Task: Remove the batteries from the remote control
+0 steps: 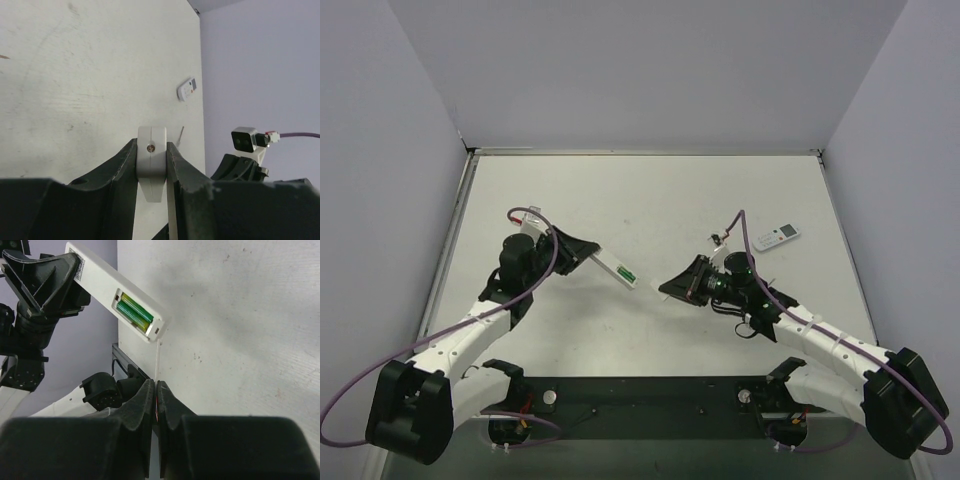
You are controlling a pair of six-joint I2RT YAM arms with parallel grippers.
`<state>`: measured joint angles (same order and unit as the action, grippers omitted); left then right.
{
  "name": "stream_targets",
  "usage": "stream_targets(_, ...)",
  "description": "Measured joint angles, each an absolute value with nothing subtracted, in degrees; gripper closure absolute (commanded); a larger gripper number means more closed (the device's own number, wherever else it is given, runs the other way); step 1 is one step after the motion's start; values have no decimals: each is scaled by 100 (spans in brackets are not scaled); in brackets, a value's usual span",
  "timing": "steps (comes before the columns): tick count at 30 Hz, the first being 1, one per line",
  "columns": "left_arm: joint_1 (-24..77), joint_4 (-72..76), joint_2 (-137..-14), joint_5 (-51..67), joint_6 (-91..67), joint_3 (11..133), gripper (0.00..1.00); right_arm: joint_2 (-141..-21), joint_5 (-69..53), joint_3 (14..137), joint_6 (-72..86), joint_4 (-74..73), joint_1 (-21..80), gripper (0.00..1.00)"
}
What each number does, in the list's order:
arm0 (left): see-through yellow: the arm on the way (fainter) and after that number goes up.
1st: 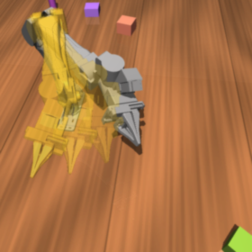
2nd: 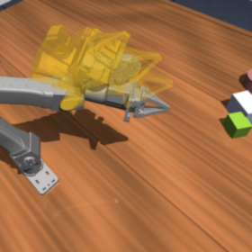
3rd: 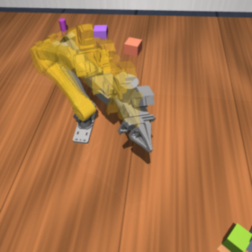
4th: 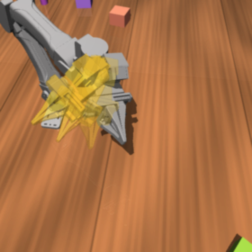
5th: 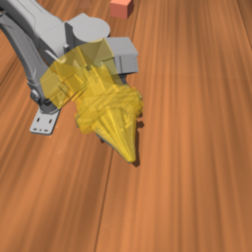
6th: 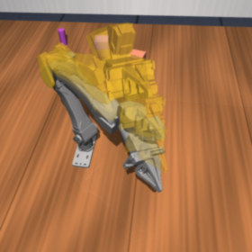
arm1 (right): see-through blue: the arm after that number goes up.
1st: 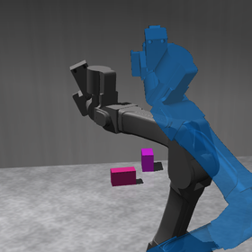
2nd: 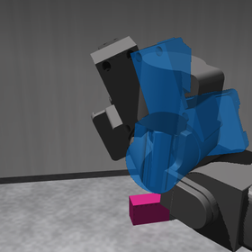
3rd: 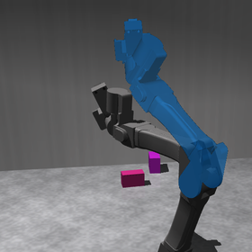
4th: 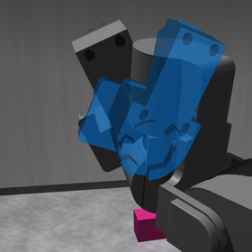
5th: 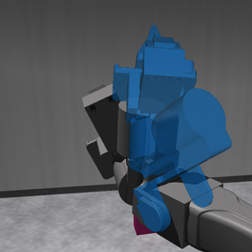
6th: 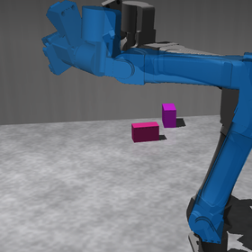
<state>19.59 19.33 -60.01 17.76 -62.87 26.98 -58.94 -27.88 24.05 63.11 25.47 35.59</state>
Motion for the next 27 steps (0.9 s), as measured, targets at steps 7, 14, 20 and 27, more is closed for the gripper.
stream_targets(7, 1354, 539, -6038, 1769, -5415, 3352, 100, -6055, -2373, 2519, 5798, 1879, 3535, 100)
stream_targets(14, 888, -460, -7225, 2296, -4200, 4160, 100, -7636, -1935, 3559, 4928, 1256, 3378, 93)
stream_targets(20, 862, -923, -8235, 2768, -3660, 4233, 100, -8729, -1765, 4292, 4556, 1269, 3260, 89)
stream_targets(27, 862, -923, -8772, 3315, -3607, 4226, 80, -9751, -1695, 4807, 4456, 1525, 2993, 89)
